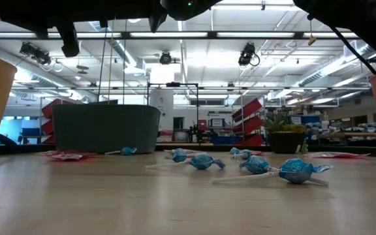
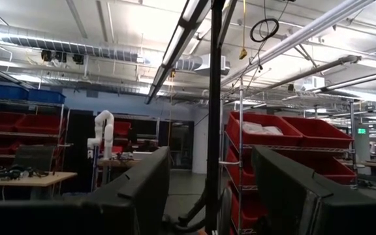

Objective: Sort candy
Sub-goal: Put the red candy into the yellow bin

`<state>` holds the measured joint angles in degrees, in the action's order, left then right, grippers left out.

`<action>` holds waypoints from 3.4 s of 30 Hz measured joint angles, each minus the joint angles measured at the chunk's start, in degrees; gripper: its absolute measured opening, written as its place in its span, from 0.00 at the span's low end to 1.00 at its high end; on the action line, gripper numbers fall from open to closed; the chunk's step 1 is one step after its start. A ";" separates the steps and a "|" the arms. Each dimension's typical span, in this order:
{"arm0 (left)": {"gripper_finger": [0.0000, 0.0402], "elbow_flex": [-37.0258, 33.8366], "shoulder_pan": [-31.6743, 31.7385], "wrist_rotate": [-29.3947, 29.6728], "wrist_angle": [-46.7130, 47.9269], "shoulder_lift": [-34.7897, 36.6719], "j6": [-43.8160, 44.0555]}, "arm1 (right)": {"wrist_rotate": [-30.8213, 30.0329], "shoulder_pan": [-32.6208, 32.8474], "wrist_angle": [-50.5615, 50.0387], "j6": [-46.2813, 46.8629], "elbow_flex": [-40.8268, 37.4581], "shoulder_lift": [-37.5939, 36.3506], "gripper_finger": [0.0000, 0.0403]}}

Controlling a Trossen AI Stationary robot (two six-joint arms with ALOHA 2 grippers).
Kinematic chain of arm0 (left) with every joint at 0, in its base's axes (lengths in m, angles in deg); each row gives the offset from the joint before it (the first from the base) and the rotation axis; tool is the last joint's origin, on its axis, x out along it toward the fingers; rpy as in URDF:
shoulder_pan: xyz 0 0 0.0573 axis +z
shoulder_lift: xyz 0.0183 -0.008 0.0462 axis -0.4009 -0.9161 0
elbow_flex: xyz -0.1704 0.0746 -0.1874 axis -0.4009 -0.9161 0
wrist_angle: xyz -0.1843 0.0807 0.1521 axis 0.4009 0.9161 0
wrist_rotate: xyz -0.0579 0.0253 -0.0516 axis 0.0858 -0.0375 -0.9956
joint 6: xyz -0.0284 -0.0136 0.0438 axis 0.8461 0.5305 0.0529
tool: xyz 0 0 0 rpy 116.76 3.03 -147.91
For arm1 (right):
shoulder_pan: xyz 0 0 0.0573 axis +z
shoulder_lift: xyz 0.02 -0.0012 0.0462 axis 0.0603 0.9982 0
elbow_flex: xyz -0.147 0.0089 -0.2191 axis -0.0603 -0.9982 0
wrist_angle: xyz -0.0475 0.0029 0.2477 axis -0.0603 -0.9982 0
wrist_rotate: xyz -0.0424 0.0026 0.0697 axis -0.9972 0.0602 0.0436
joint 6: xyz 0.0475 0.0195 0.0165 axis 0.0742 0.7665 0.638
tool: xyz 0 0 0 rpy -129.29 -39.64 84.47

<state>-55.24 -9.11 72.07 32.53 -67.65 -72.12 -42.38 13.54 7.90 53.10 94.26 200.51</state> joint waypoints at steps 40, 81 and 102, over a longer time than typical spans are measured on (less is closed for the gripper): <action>0.54 0.00 0.01 0.02 1.44 0.00 0.20 | -12.01 0.07 -34.81 -18.26 0.17 -11.50 0.20; 0.54 0.00 0.00 0.18 2.45 0.00 -2.82 | -14.54 -5.77 12.84 -5.62 -35.87 -11.43 0.28; 0.54 0.00 0.00 0.13 2.42 0.00 -2.80 | -14.00 -7.63 19.17 -10.60 -35.85 -11.43 0.29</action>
<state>-55.24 -9.11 72.21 34.95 -67.65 -74.92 -56.38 5.91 27.07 42.50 58.41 189.08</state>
